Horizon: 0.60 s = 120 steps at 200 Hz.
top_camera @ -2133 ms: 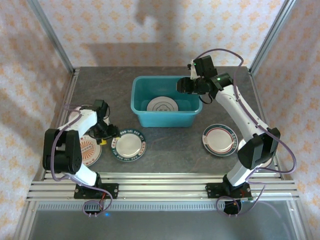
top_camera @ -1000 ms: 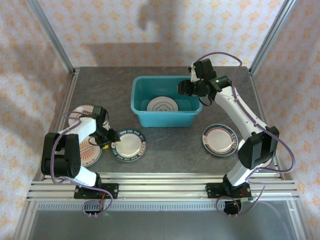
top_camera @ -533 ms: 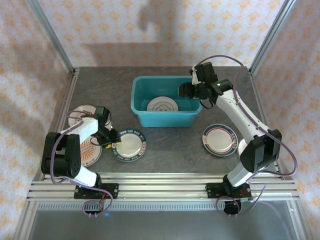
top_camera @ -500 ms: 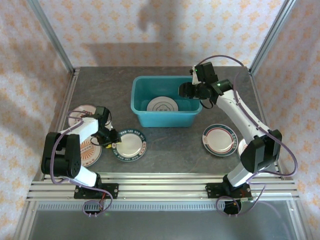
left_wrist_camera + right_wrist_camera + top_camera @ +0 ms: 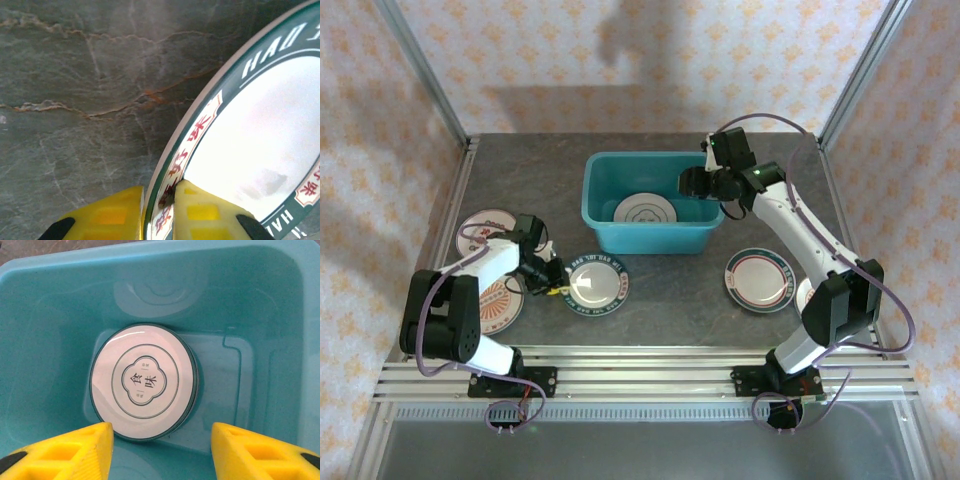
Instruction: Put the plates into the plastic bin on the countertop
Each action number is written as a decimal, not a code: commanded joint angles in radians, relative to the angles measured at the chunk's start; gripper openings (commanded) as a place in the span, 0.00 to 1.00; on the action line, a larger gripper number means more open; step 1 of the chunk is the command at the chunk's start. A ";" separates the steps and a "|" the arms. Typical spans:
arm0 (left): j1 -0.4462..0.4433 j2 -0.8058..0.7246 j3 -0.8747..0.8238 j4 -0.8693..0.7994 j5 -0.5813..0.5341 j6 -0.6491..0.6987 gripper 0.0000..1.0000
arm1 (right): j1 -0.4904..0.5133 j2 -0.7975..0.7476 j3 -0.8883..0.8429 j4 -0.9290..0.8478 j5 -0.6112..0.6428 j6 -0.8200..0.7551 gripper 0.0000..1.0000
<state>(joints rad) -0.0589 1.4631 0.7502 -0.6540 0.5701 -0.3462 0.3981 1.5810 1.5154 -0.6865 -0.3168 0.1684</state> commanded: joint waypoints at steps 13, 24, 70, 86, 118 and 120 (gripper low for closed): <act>-0.002 -0.062 0.009 -0.045 -0.010 -0.022 0.13 | -0.005 -0.030 0.003 0.028 0.030 0.010 0.54; -0.002 -0.081 0.020 -0.064 -0.012 -0.023 0.11 | -0.005 -0.029 0.004 0.029 0.031 0.010 0.54; -0.001 -0.140 0.077 -0.143 -0.046 -0.032 0.02 | -0.006 -0.007 0.028 0.033 0.016 0.005 0.54; -0.001 -0.157 0.094 -0.162 -0.063 -0.033 0.00 | -0.007 0.002 0.036 0.034 0.006 0.005 0.54; 0.003 -0.187 0.140 -0.203 -0.094 -0.033 0.00 | -0.008 0.020 0.057 0.031 -0.008 0.000 0.54; 0.004 -0.189 0.143 -0.206 -0.094 -0.033 0.00 | -0.008 0.020 0.058 0.030 -0.010 0.000 0.54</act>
<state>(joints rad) -0.0589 1.3102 0.8406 -0.7910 0.5385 -0.3691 0.3965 1.5864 1.5295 -0.6712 -0.3161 0.1711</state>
